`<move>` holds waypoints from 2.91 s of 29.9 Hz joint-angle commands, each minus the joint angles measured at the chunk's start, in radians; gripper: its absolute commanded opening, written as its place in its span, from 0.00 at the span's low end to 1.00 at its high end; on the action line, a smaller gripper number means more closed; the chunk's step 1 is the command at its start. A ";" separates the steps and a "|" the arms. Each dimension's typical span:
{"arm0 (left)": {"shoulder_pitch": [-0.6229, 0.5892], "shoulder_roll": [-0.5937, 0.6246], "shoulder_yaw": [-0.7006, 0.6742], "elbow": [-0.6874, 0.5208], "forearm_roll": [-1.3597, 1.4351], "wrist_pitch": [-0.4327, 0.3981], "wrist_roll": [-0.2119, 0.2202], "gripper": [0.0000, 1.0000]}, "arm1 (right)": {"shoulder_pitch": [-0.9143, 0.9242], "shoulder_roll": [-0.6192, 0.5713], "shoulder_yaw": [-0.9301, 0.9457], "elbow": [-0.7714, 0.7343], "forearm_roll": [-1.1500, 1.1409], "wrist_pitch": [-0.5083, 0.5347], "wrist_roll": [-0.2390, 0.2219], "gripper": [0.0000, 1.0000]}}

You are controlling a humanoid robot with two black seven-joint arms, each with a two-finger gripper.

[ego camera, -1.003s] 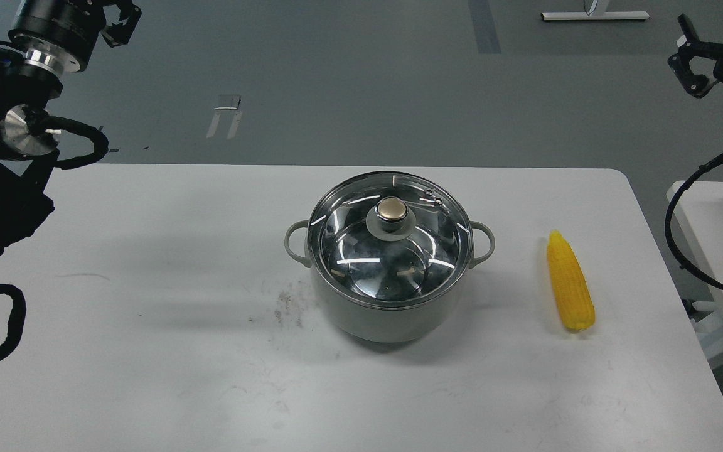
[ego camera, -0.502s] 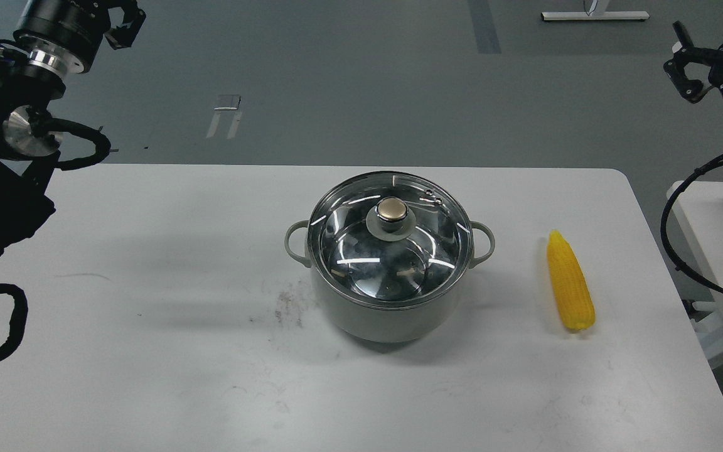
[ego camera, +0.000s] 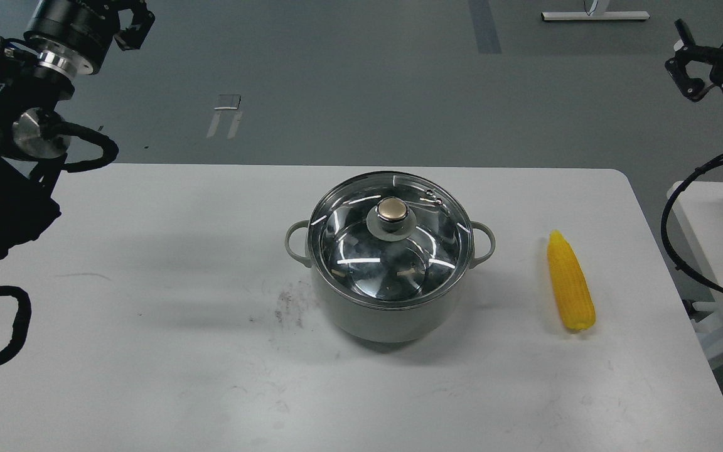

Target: Open pot and put corn in

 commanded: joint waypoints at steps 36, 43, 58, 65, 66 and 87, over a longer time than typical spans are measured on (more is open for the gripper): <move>0.094 -0.076 0.371 -0.645 1.778 0.262 -0.071 0.81 | -0.023 -0.003 0.001 0.008 0.000 0.000 0.000 1.00; 0.094 -0.098 0.383 -0.568 1.786 0.295 -0.072 0.81 | -0.023 -0.006 0.001 0.007 0.000 0.000 0.000 1.00; 0.089 -0.093 0.462 -0.542 1.783 0.392 -0.078 0.67 | -0.023 0.002 0.001 0.013 0.000 0.000 0.000 1.00; 0.085 -0.095 0.460 -0.546 1.783 0.392 -0.080 0.38 | -0.023 -0.001 0.001 0.013 0.000 0.000 0.000 1.00; 0.085 -0.095 0.460 -0.546 1.783 0.392 -0.080 0.35 | -0.023 0.000 0.001 0.013 0.000 0.000 0.000 1.00; -0.009 0.264 0.443 -0.695 1.623 0.394 -0.097 0.17 | -0.024 -0.003 0.001 0.018 0.000 0.000 0.000 1.00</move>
